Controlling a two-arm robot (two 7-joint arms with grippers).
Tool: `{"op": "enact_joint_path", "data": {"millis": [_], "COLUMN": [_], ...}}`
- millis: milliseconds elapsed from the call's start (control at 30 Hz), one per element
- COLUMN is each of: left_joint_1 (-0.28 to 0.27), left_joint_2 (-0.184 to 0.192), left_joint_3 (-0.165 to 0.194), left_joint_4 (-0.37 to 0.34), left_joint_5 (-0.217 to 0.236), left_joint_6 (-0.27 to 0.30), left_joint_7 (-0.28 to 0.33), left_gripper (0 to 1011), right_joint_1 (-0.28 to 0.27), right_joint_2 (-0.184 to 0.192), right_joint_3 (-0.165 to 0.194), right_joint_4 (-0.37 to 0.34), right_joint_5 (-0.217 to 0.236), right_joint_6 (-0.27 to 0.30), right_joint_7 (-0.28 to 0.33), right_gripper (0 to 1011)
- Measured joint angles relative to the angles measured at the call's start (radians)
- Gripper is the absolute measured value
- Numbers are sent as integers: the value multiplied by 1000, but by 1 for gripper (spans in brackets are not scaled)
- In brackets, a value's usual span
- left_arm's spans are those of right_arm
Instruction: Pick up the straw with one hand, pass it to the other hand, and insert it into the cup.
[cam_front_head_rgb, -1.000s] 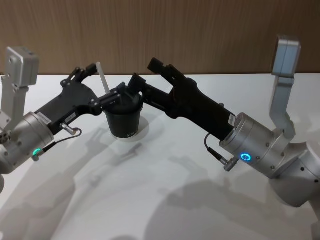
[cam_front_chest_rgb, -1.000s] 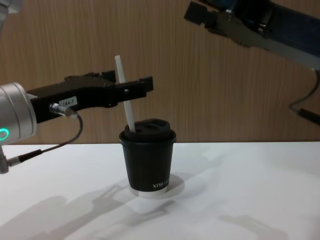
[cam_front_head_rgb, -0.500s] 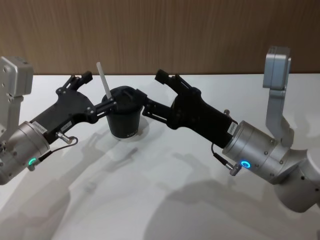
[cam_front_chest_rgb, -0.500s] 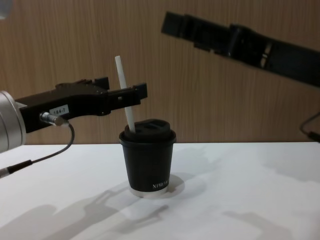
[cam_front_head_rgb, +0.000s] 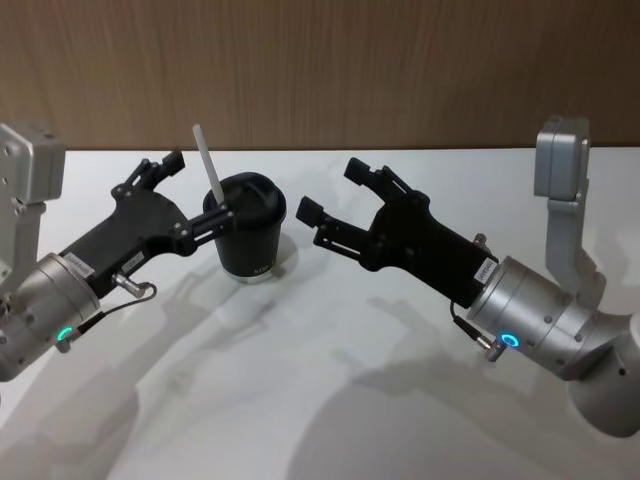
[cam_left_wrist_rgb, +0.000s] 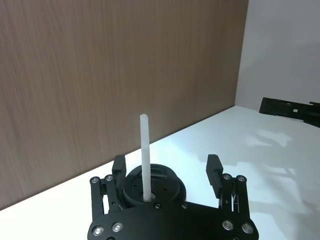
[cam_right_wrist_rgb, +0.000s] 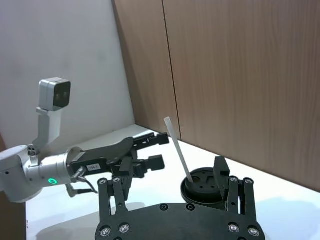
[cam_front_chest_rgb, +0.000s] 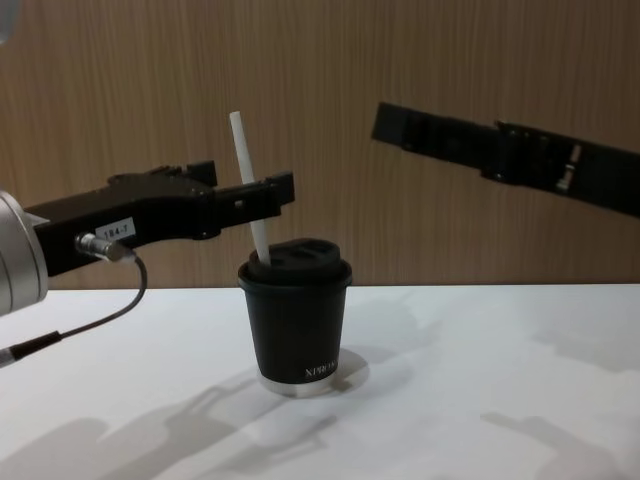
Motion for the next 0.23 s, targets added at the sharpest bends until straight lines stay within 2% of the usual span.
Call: {"op": "enact_joint_path", "data": {"millis": [233], "left_joint_1": [10], "left_joint_2": [-2], "left_joint_3": [0], "left_joint_4": [-9], "left_joint_5": [4], "left_joint_6": [0], "left_joint_7": [5], "left_gripper": [1002], "right_joint_1": [-6], "right_joint_2": [10], "right_joint_3": [4], "right_joint_4": [3], "right_joint_5": [-8], "right_joint_6": [-7], "right_joint_7": [-11], "right_gripper": [1001]}}
